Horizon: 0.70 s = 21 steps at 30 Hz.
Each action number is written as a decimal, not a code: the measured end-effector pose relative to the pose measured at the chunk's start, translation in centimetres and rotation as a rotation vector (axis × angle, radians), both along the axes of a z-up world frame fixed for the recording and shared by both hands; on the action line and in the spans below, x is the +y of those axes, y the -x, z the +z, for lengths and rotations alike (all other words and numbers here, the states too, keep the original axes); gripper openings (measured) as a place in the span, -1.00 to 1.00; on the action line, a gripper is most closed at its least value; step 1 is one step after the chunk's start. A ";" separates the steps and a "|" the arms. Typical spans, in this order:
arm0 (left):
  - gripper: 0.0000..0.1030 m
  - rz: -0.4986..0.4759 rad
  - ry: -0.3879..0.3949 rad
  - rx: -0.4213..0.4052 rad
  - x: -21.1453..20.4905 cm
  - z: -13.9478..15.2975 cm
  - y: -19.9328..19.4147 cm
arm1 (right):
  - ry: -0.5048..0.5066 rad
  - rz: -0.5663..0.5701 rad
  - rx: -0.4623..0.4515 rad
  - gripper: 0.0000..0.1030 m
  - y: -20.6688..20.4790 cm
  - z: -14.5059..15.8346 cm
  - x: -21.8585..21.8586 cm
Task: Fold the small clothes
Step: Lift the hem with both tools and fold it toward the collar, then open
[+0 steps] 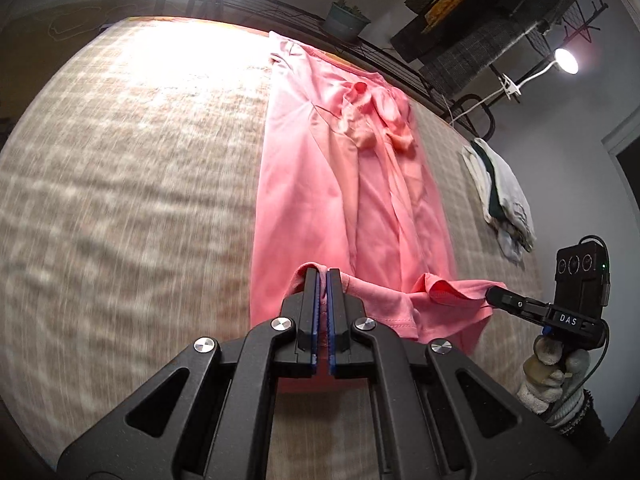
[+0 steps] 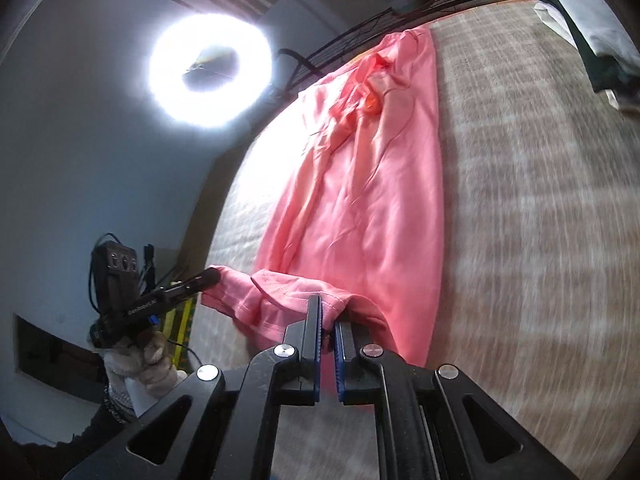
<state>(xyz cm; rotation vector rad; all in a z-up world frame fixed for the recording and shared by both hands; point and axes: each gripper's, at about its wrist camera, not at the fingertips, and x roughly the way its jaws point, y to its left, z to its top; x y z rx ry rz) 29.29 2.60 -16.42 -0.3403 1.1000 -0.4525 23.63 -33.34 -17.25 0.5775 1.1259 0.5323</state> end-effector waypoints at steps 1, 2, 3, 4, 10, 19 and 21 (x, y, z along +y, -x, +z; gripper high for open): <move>-0.99 0.002 0.002 0.006 -0.1 -0.2 -0.5 | 0.008 -0.005 0.005 -0.95 -0.5 -0.2 -0.1; -0.99 0.005 -0.002 0.010 -0.2 -0.5 -1.0 | 0.014 -0.008 0.011 -0.95 -0.9 -0.4 -0.3; -0.99 0.008 -0.007 0.010 -0.3 -0.7 -1.3 | 0.019 -0.009 0.016 -0.95 -1.1 -0.5 -0.5; -0.99 0.009 -0.012 0.011 -0.4 -1.0 -1.6 | 0.025 -0.010 0.022 -0.95 -1.5 -0.7 -0.7; -0.99 0.016 -0.039 0.012 -1.0 -2.0 -2.7 | 0.058 -0.014 0.050 -0.94 -2.9 -1.9 -0.8; -0.72 0.036 -0.050 -0.041 1.3 0.0 -1.2 | 0.067 -0.007 -0.021 -0.37 -0.7 1.3 -2.9; -0.72 -0.007 -0.037 -0.046 1.2 0.4 -0.2 | 0.072 0.032 -0.045 -0.51 0.3 1.9 -2.8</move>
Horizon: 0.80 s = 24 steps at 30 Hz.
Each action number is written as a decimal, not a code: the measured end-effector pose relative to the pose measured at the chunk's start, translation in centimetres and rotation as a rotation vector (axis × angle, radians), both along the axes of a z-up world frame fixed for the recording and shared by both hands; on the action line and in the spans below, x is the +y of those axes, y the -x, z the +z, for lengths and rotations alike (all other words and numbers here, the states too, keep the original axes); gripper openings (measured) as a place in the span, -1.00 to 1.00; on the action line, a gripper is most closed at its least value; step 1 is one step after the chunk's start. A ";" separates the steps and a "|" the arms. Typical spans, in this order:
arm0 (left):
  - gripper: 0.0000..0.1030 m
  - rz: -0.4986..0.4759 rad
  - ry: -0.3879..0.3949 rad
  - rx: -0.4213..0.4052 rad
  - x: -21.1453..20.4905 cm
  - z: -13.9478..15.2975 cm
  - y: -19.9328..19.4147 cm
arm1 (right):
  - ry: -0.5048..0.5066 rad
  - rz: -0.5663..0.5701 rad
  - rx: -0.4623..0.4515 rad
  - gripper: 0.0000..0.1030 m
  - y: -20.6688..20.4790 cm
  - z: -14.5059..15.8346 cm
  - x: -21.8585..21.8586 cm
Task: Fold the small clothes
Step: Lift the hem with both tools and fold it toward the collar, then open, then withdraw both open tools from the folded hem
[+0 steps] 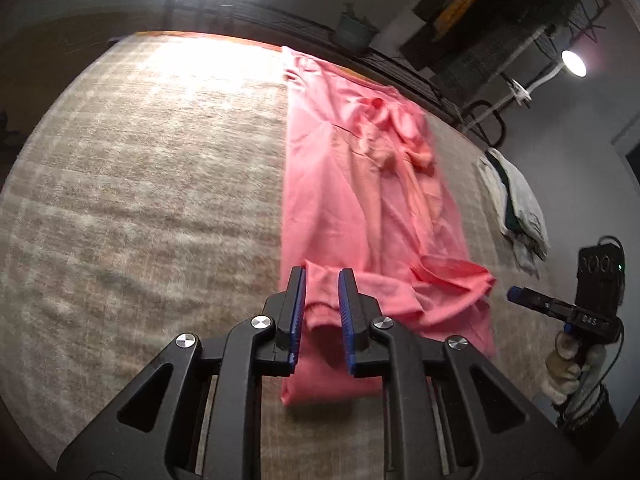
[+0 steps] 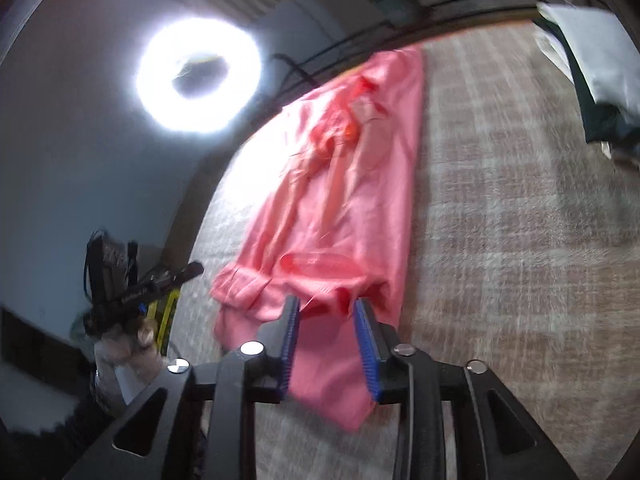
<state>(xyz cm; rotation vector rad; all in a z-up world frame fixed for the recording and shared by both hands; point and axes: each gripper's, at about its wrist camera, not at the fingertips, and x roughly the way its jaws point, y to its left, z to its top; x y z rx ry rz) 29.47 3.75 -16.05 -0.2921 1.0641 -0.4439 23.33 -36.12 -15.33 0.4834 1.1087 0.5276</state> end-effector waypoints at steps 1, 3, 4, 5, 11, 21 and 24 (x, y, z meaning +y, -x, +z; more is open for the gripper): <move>-0.72 -0.049 -0.008 0.003 -0.5 0.0 0.7 | 0.006 0.031 -0.008 -0.54 0.7 0.3 0.2; -0.72 -0.135 -0.046 0.013 -1.8 -0.3 1.9 | 0.029 0.085 -0.010 -0.61 1.7 0.3 1.1; -0.72 -0.174 -0.064 0.025 -2.5 -0.7 2.4 | 0.040 0.108 -0.009 -0.62 2.1 0.1 1.6; -0.72 -0.197 -0.079 0.034 -2.9 -1.1 2.7 | 0.054 0.138 -0.004 -0.63 2.4 -0.2 2.3; -0.72 -0.271 -0.165 0.096 -5.2 -3.6 2.7 | 0.083 0.197 0.029 -0.64 1.4 -2.5 5.1; -0.72 -0.169 -0.197 -0.053 -6.2 -2.4 -3.6 | 0.136 0.117 -0.031 -0.64 -4.3 -2.4 5.4; -0.72 -0.124 -0.184 -0.089 -5.2 -1.2 -4.8 | 0.192 0.066 -0.062 -0.63 -5.9 -1.5 4.9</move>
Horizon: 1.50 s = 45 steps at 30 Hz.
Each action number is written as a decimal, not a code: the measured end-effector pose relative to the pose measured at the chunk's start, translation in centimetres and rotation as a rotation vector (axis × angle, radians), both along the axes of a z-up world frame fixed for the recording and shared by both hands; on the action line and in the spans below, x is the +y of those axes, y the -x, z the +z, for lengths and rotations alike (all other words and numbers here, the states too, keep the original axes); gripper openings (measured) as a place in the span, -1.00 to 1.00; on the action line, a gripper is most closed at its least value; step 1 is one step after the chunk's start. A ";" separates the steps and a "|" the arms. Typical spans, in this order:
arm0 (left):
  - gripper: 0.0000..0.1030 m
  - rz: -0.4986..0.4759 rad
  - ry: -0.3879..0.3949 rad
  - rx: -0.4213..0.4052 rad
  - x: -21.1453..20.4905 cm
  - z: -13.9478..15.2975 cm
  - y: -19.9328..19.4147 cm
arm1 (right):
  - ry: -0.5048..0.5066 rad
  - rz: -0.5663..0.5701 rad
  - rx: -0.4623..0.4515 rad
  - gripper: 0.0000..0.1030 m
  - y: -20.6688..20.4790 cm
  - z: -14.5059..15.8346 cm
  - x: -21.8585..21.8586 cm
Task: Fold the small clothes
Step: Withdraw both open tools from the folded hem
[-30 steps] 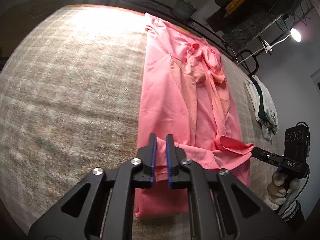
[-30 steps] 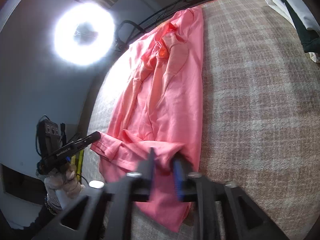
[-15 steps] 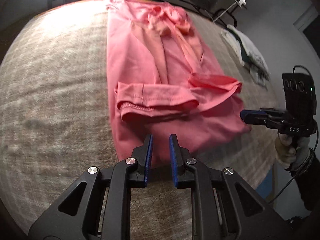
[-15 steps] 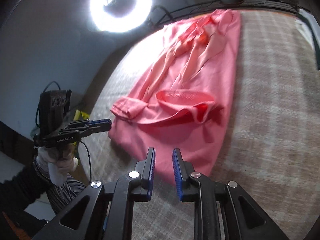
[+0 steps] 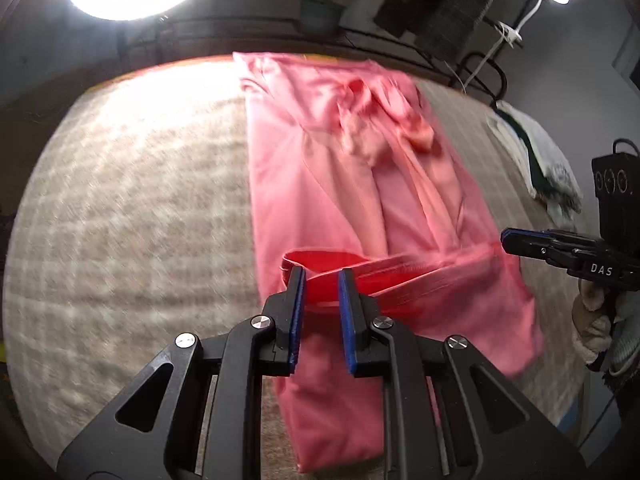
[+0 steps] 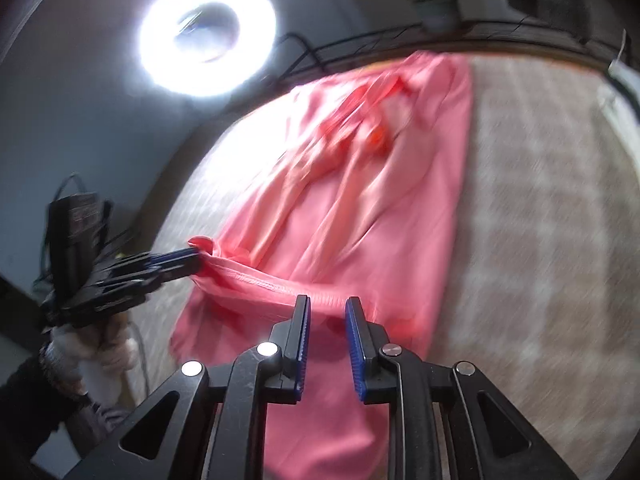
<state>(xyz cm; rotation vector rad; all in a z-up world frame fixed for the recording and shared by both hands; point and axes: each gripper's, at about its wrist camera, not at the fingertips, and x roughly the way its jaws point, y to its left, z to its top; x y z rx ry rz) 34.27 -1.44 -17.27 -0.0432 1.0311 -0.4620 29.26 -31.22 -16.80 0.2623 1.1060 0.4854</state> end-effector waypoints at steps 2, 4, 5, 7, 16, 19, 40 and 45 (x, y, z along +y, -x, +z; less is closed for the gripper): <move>-0.72 -0.006 0.019 -0.009 0.6 0.6 0.1 | 0.005 -0.003 -0.012 -0.61 -0.3 0.6 -0.4; -0.72 -0.036 0.038 -0.009 0.9 0.9 0.6 | -0.009 0.011 -0.029 -0.52 0.0 1.5 -0.8; -0.72 -0.054 0.051 -0.001 0.9 0.9 0.9 | -0.015 0.019 -0.032 -0.49 0.4 1.9 -1.0; -0.72 -0.105 0.067 0.026 0.1 0.4 1.6 | -0.060 0.050 -0.016 -0.49 1.0 2.0 -1.3; -0.72 -0.068 -0.083 0.067 -1.4 -3.5 0.6 | 0.046 0.016 -0.003 -0.34 3.5 0.1 -1.9; -0.72 -0.029 -0.053 0.081 -0.1 -3.5 0.1 | 0.066 -0.021 -0.017 -0.30 3.5 0.0 -2.6; -0.22 0.089 0.026 -0.009 3.3 0.8 -10.9 | 0.066 -0.081 -0.110 -0.30 -6.6 3.1 -5.6; -0.22 0.109 -0.025 -0.032 2.3 0.1 -17.1 | 0.063 -0.111 -0.121 -0.30 -11.7 1.9 -6.2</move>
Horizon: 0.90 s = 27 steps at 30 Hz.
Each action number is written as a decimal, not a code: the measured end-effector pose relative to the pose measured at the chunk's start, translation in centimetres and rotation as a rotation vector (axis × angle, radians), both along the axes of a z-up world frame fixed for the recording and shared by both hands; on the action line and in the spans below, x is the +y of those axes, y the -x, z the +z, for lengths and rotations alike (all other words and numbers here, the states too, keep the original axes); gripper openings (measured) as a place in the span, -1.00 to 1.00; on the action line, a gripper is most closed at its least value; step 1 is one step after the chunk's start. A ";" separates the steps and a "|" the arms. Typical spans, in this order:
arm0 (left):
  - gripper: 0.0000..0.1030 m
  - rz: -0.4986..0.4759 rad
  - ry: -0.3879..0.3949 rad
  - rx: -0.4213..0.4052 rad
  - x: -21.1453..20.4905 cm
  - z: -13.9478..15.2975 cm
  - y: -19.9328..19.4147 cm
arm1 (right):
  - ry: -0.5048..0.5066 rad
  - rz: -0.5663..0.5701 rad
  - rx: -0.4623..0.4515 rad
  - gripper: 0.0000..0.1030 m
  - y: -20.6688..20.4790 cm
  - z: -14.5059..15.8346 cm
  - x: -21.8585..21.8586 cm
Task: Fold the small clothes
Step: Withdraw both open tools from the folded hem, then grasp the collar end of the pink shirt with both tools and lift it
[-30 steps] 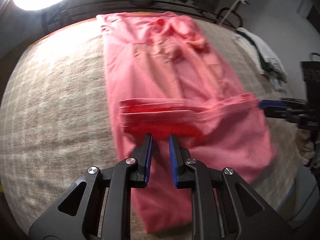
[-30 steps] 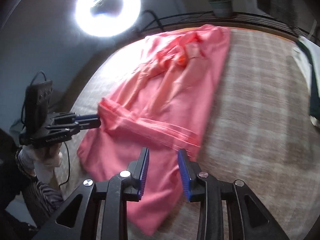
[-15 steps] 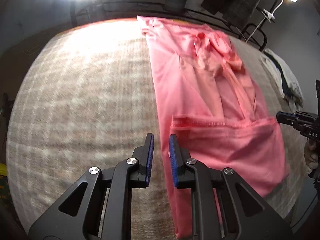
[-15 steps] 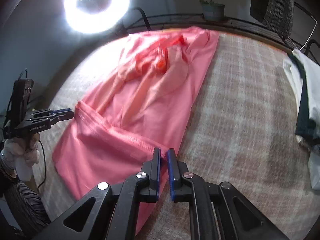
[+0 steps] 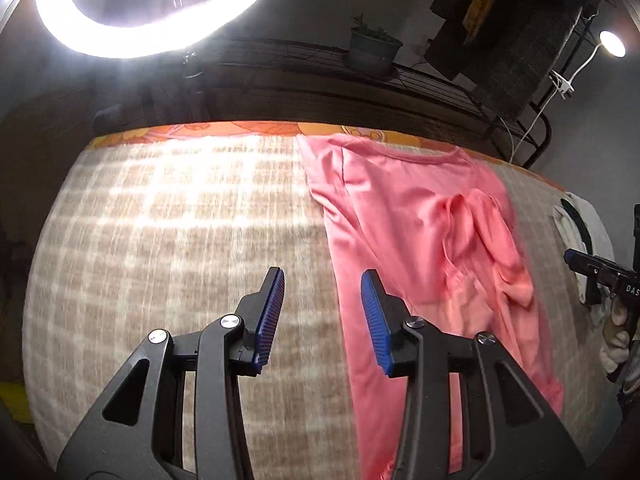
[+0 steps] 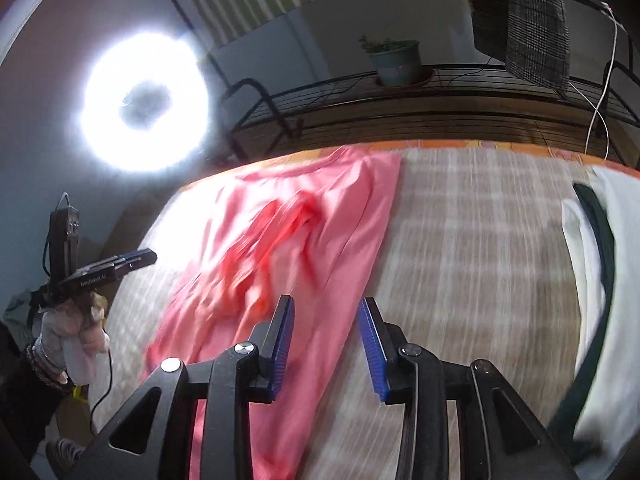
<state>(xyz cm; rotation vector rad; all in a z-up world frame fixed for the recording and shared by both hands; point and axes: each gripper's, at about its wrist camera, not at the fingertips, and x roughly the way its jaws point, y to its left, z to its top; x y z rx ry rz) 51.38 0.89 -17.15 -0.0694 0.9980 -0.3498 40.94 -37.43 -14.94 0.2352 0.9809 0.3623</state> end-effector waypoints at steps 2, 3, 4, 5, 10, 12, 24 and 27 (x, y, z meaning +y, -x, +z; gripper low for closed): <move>-0.22 0.002 0.003 0.010 -0.4 -0.7 -2.1 | 0.016 -0.003 0.004 -0.30 -1.9 -0.7 0.1; -0.22 0.007 0.009 0.021 -0.5 -1.2 -3.2 | 0.021 -0.004 0.005 -0.30 -2.6 -0.9 0.1; -0.22 0.015 0.019 0.030 -0.6 -1.8 -4.3 | 0.024 -0.003 0.008 -0.30 -3.7 -1.2 0.2; -0.22 0.017 0.021 0.035 -0.9 -2.1 -5.1 | 0.033 -0.004 0.009 -0.30 -4.7 -1.6 0.3; -0.22 -0.005 -0.045 0.025 -3.0 -4.2 -8.6 | 0.077 -0.018 0.017 -0.34 -8.9 -3.7 0.7; -0.22 -0.014 -0.070 0.015 -4.1 -4.5 -9.6 | 0.098 -0.019 0.018 -0.35 -10.2 -4.3 0.9; -0.22 -0.068 -0.101 -0.028 -8.7 -5.2 -11.7 | 0.097 0.006 -0.027 -0.32 -15.0 -4.6 0.4; -0.25 -0.074 -0.112 -0.038 -9.0 -5.2 -11.9 | 0.033 -0.021 -0.001 -0.33 -15.9 -5.5 -0.3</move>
